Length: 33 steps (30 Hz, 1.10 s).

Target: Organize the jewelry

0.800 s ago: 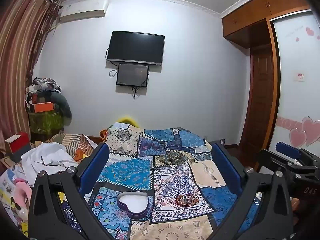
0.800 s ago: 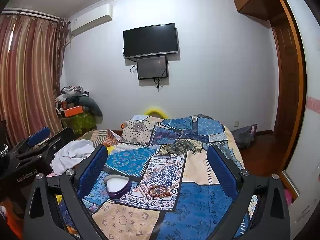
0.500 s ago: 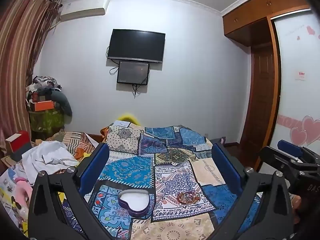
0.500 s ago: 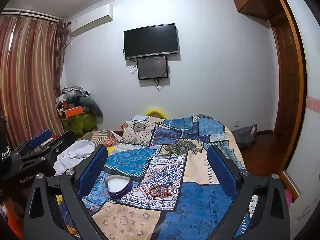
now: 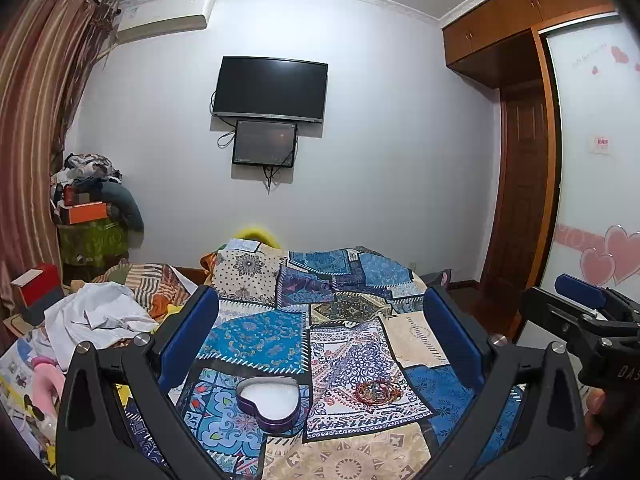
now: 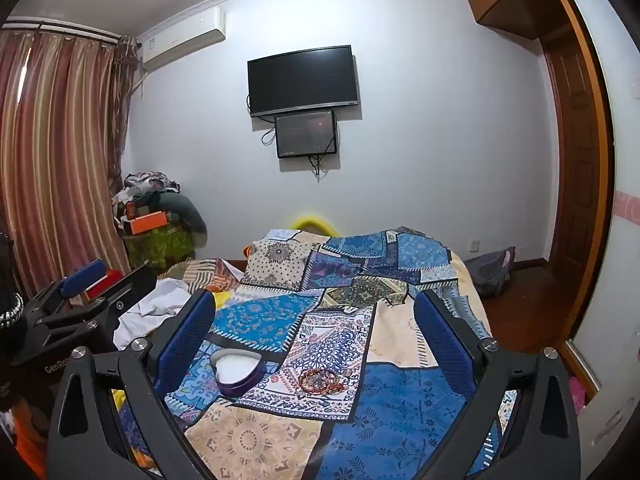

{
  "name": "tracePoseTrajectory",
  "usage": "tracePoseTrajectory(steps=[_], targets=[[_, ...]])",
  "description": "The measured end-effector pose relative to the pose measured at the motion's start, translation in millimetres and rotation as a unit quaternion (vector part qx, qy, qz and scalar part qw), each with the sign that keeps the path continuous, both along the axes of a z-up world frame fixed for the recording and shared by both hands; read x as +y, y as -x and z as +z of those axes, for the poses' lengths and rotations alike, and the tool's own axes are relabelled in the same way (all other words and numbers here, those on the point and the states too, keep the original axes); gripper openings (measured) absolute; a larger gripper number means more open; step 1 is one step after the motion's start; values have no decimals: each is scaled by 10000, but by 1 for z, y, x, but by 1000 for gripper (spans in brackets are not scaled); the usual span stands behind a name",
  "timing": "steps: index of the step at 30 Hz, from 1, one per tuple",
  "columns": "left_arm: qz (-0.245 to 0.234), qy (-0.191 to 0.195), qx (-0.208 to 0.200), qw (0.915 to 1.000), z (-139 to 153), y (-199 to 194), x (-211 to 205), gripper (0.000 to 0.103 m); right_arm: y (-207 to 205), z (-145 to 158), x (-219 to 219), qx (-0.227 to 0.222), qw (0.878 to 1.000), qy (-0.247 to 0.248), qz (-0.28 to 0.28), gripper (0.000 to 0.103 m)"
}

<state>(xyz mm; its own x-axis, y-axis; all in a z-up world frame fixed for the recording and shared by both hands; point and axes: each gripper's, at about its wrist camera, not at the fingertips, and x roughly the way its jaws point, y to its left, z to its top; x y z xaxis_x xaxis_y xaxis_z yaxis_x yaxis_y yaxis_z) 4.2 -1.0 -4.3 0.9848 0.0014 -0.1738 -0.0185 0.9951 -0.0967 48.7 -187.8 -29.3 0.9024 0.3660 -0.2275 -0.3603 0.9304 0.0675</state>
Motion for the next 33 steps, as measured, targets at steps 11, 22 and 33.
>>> tracePoseTrajectory(steps=[11, 22, 33], targets=[[41, 6, 44, 10000, -1, -2, 4, 103, -5, -5, 2, 43, 10000, -23, 49, 99], [55, 22, 47, 10000, -1, -1, 5, 103, -4, -6, 4, 68, 9999, 3, 77, 99], [76, 35, 54, 10000, -2, 0, 6, 103, -5, -6, 5, 88, 9999, 0, 84, 99]])
